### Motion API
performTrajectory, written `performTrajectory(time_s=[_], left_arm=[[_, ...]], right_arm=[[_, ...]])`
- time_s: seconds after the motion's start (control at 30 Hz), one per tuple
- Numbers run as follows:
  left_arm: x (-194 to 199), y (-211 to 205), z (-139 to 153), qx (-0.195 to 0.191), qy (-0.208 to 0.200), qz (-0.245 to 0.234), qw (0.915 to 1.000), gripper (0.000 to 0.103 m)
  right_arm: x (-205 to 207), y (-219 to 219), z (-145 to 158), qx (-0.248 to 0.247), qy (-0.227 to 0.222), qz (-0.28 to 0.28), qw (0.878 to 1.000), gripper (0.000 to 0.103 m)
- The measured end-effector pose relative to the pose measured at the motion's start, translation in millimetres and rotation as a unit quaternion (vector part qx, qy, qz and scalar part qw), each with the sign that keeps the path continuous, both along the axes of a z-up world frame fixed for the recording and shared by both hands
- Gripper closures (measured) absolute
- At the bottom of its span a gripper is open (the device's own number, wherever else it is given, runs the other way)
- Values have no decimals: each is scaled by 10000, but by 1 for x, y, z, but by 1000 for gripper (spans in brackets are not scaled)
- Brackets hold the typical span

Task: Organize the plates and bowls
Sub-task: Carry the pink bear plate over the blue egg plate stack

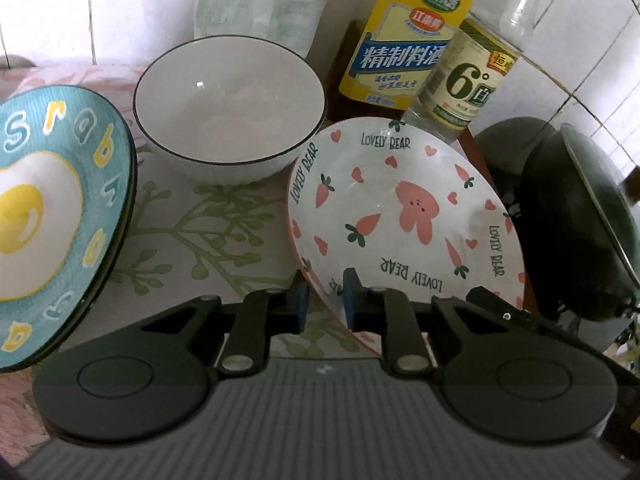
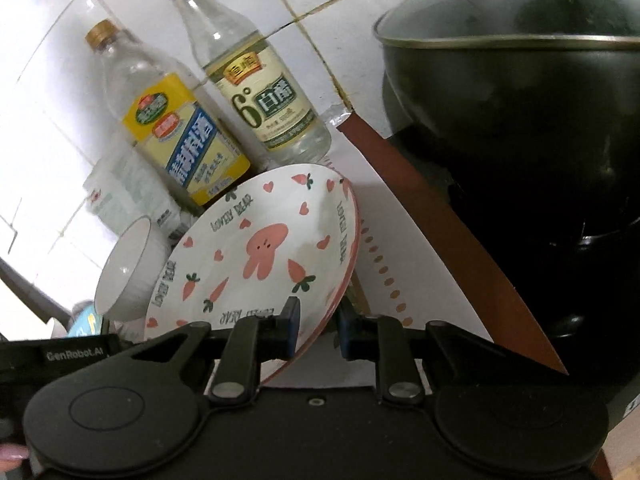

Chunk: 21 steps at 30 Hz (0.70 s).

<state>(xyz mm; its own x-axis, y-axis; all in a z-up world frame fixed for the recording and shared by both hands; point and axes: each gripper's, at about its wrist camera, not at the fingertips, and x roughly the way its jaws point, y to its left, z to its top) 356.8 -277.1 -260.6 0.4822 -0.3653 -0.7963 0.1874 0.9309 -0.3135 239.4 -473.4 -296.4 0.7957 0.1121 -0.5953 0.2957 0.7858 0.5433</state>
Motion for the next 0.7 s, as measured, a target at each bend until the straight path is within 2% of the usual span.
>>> performTrajectory(time_s=[0.1,0.27,0.37,0.43,0.53,0.63,0.7], left_arm=[[3,0,-3,-108,65,94,9999,85],[1,0,-2,-94,16,89,9999,86],[1,0,1,15,88,39,10000,86],[-3,1,6,130,122,-24,9998,85],[-15,1,13,282,-46,-210,9994,85],[-30,5,21,360,-145,-304,9988,85],[-41,9,27,442,-278,-298,9982,85]], right_arm=[[1,-6,-3,157,-30,7,9999,82],[6,-6,0,-9,93,174,9998,83],[4,-2,4,-193,197,305,9992,82],[0,-1,5,-149,225,365,9990,82],[-12,-2,5,109,221,316,9992,81],[-27,2,9,183,183,349,9991,80],[-34,9,12,65,166,481,9987,79]])
